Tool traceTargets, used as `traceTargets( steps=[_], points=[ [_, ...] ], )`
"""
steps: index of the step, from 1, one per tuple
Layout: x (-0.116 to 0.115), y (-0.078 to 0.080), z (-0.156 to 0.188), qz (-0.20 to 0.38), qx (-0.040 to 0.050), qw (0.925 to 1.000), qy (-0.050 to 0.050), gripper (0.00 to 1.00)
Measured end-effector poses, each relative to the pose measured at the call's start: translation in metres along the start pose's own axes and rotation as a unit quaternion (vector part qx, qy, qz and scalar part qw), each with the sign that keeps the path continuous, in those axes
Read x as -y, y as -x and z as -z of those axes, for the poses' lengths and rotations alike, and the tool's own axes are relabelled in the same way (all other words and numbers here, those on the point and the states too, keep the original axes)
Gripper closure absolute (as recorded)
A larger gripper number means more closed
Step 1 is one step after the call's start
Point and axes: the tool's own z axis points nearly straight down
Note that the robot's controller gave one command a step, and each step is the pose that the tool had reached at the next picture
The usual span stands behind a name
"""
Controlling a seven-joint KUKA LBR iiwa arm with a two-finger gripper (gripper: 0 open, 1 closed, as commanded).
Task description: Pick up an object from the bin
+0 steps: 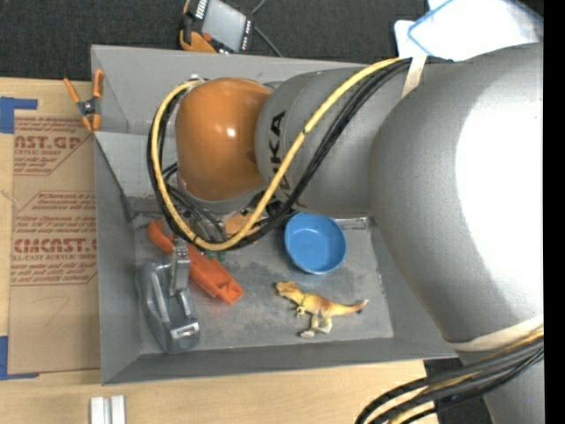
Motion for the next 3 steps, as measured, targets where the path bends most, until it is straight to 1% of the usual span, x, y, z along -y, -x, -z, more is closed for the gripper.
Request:
traceTargets(
  steps=[1, 2, 3],
  points=[
    [0.001, 0.002, 0.005, -0.002, 0.0031, 1.0000, 0.001, 0.00],
    [0.079, -0.018, -0.078, -0.122, 0.0002, 0.9925, 0.000, 0.00],
    [0.071, -0.008, -0.022, 0.004, 0.0064, 1.0000, 0.002, 0.00]
  ],
)
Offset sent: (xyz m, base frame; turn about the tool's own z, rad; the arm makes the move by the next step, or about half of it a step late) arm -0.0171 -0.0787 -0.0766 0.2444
